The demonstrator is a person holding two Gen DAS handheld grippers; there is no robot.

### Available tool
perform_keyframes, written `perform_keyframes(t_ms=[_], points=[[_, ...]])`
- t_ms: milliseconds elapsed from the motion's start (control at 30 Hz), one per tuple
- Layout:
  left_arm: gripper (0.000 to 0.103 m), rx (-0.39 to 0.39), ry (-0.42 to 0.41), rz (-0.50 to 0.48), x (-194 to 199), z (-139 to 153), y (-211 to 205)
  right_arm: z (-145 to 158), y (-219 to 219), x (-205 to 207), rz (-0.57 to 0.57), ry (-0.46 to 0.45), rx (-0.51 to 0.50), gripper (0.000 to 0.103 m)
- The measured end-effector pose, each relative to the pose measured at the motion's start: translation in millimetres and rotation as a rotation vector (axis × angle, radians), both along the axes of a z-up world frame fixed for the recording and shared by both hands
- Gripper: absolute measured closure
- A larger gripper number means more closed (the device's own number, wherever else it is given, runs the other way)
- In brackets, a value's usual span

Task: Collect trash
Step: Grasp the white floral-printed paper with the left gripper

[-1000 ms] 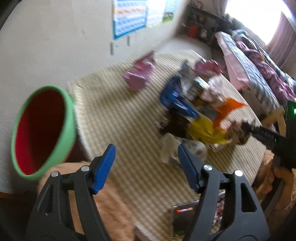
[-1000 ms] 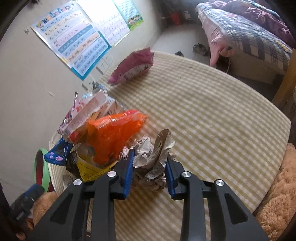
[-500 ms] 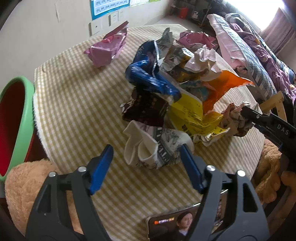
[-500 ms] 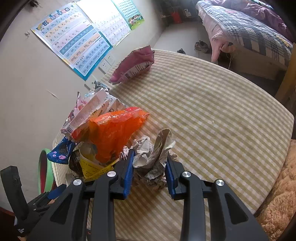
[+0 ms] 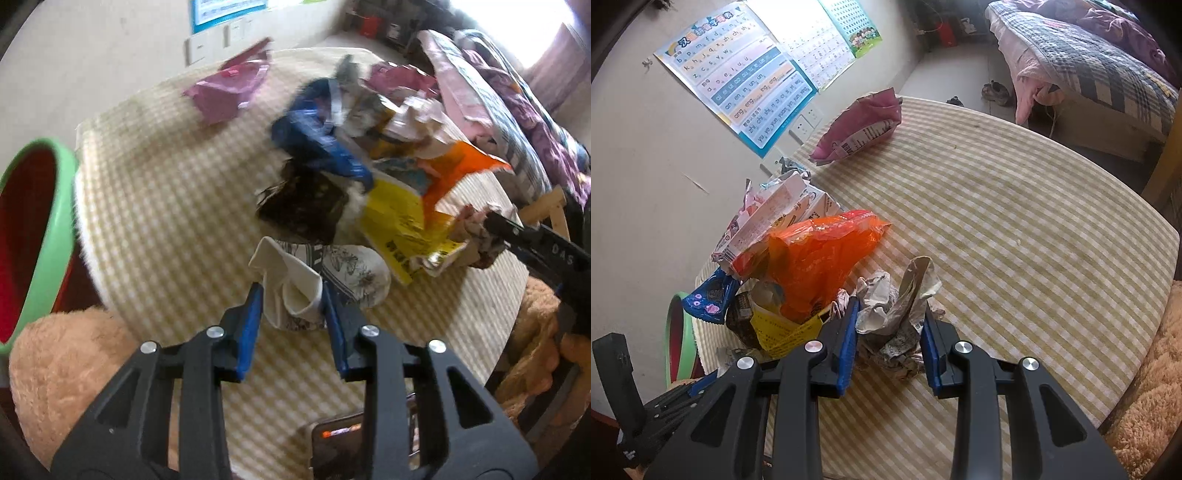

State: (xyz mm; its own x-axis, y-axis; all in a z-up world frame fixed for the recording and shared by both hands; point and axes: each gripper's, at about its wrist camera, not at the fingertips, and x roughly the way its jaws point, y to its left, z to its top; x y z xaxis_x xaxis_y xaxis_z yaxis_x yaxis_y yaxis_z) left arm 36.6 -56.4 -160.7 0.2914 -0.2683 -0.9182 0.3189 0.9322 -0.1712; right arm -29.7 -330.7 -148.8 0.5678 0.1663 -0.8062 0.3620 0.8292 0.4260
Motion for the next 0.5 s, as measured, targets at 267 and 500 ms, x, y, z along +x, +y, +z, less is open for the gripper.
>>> perform_keyframes(t_ms=[267,500], points=[[0.070,0.050,-0.027,0.074,0.0,0.6,32.3,0.4,0.3,0.0,-0.001,0.000,-0.001,0.073],[0.063,0.075,-0.032,0.082,-2.6,-6.3,36.6,0.9,2.3,0.8,0.008,0.002,-0.024,0.073]])
